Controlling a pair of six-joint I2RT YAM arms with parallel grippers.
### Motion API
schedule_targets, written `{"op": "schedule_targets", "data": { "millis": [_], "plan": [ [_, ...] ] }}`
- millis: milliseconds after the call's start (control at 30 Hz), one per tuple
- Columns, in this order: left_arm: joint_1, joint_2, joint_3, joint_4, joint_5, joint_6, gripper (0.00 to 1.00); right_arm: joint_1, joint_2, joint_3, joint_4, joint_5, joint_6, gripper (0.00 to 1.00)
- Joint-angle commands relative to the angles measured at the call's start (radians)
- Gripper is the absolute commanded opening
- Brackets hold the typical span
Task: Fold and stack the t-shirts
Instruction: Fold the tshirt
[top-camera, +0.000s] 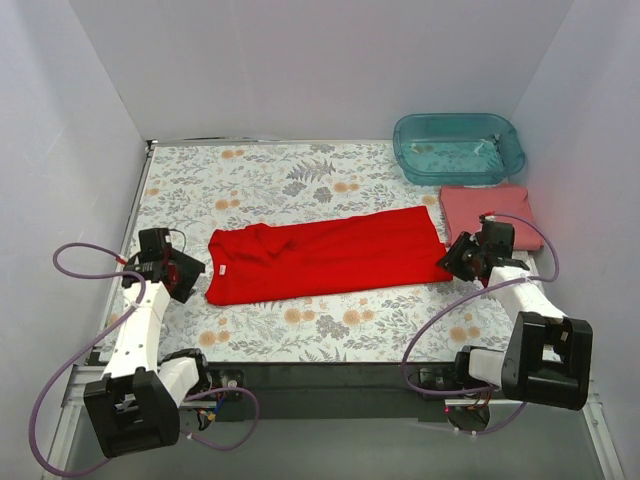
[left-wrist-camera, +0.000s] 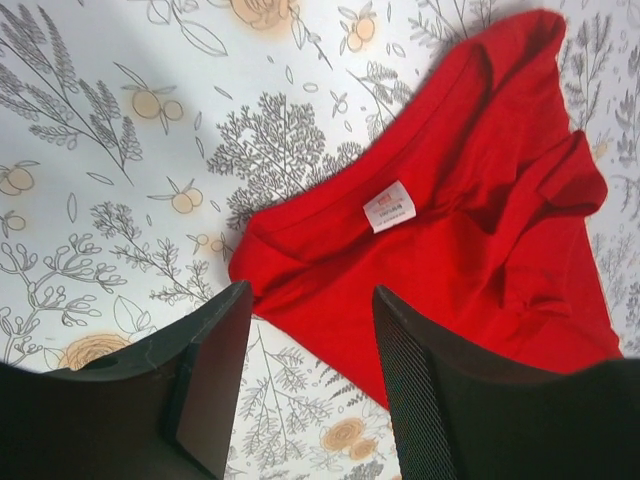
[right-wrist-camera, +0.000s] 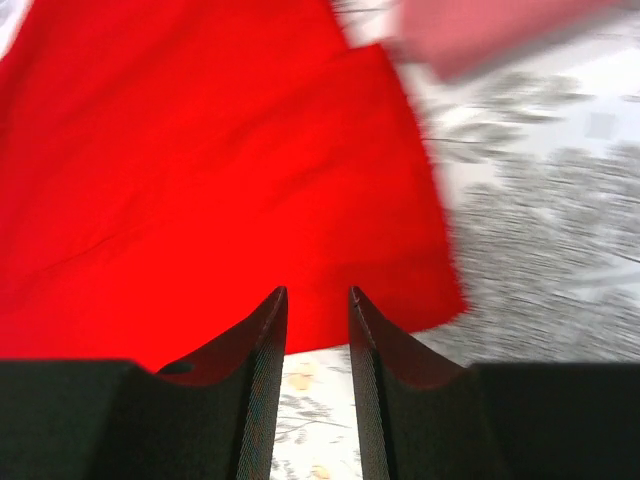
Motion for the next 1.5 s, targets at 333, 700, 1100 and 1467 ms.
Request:
{"op": "schedule_targets", "data": {
  "millis": [333, 700, 1100, 1467],
  "plan": [
    [-0.028, 0.02, -0.096, 0.002, 0.099, -0.038, 0.44, 0.353, 0.255, 0.163, 0.15, -0.252, -0.008, 0.36],
    [-0.036, 0.068, -0.073, -0.053, 0.091, -0.061, 0.44, 0.372, 0.351, 0.177, 0.154, -0.251, -0.03, 0.36],
    [-0.051, 0.138, -0.067, -0.04, 0.095, -0.099, 0.34, 0.373, 0.398, 0.163, 0.163, -0.262, -0.048, 0.36],
    [-0.06, 0.186, -0.053, -0.021, -0.032, -0.119, 0.01, 0.361, 0.406, 0.149, 0.162, -0.255, -0.05, 0.36]
  ]
}}
